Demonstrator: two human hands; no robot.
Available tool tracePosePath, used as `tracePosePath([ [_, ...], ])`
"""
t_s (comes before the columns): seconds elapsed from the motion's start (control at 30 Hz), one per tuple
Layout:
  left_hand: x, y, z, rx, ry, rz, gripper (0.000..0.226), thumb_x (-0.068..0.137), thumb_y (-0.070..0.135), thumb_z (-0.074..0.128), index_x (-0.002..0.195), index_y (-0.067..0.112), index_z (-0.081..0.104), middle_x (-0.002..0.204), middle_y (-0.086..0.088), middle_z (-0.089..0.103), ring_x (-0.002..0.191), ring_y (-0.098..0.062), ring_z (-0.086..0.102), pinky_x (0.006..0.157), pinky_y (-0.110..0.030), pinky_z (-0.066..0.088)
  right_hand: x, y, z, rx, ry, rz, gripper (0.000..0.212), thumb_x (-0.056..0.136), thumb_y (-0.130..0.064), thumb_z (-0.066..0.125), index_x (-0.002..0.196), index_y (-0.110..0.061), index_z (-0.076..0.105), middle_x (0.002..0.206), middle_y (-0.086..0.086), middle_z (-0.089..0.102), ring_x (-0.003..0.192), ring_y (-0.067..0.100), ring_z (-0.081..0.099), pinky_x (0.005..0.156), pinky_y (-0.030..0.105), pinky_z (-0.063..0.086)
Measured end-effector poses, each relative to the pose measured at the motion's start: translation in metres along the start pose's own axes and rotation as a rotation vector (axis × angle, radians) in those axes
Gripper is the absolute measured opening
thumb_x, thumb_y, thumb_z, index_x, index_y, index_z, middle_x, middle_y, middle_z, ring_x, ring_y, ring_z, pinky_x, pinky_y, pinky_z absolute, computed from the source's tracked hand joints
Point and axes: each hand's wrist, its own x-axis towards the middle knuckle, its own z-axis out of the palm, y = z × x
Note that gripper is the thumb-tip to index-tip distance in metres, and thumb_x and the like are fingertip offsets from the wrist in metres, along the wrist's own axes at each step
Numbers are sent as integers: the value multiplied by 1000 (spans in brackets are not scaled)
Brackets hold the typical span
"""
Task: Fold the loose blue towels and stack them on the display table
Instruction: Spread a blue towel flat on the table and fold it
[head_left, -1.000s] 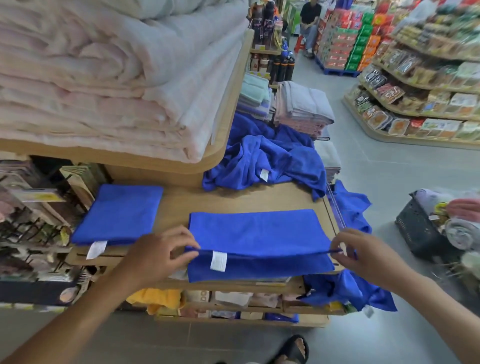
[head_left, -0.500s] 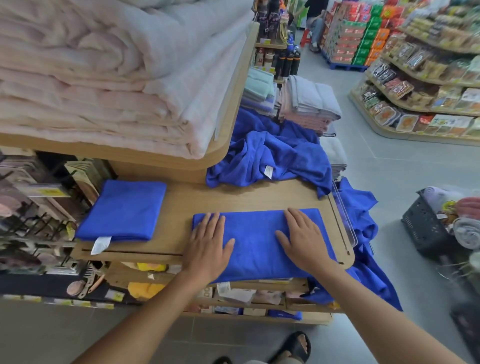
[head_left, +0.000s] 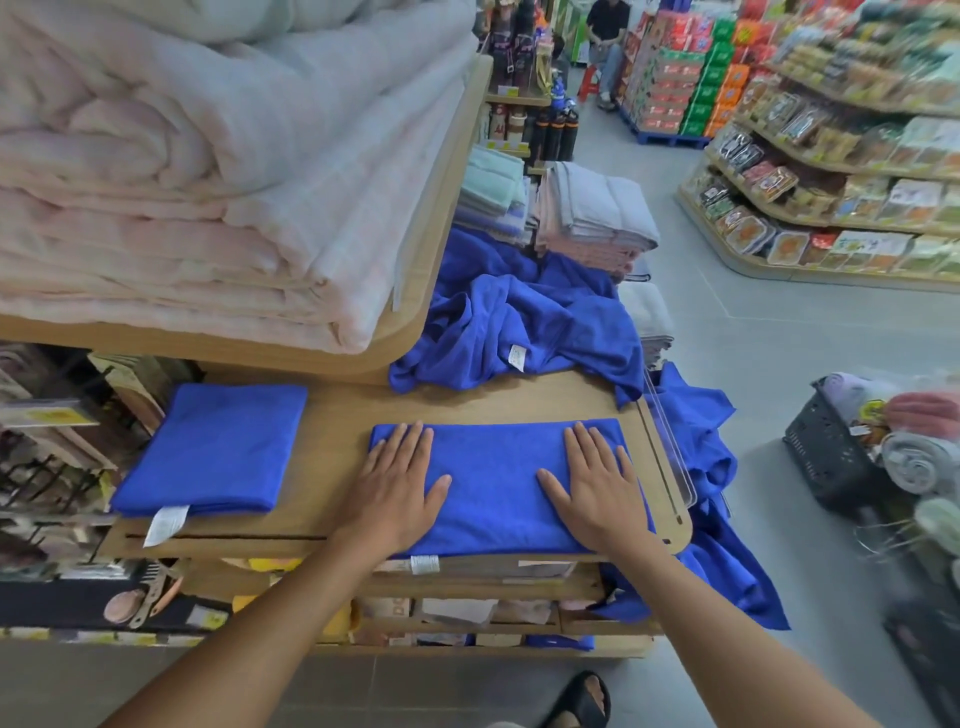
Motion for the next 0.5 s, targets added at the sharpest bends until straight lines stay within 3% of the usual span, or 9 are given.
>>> tracePosePath([
  [0.17, 12, 13, -13, 4, -42, -50, 76, 102, 55, 28, 163, 14, 5, 171, -3, 2, 157, -19, -2, 127, -39, 1, 11, -10, -15, -3, -25, 41, 85, 97, -72, 15, 165, -21, 7, 173, 1, 3, 159, 20, 0, 129, 45, 3],
  [0.27, 13, 22, -22, -32, -50, -58, 77, 99, 46, 33, 163, 14, 5, 171, -2, -1, 157, -19, -4, 127, -43, 3, -3, -6, -23, 63, 9, 200, 81, 101, -63, 29, 163, -15, 10, 170, 12, 15, 156, 32, 15, 124, 45, 19],
  [0.37, 16, 42, -20, -65, -5, 85, 72, 101, 45, 28, 163, 16, 4, 171, 1, -2, 157, -17, -9, 127, -45, 1, -17, 15, -31, 34, -26, 288, 72, 100, -37, 41, 158, -2, 17, 149, 21, 43, 134, 38, 44, 110, 43, 36],
  [0.43, 16, 59, -13, -63, -16, 107, 72, 103, 55, 22, 163, 18, 5, 171, 1, -1, 157, -18, -9, 127, -47, -1, -16, 23, -37, 45, -95, 312, 69, 97, -27, 47, 155, -1, 21, 141, 21, 49, 124, 36, 51, 99, 41, 43],
  [0.5, 17, 68, -5, -29, -42, 77, 75, 102, 61, 17, 163, 20, 4, 171, 0, -2, 157, -20, -9, 126, -49, -3, -7, 24, -48, 172, -149, 396, 55, 93, -23, 54, 141, -3, 38, 126, 15, 56, 103, 30, 58, 77, 37, 46],
])
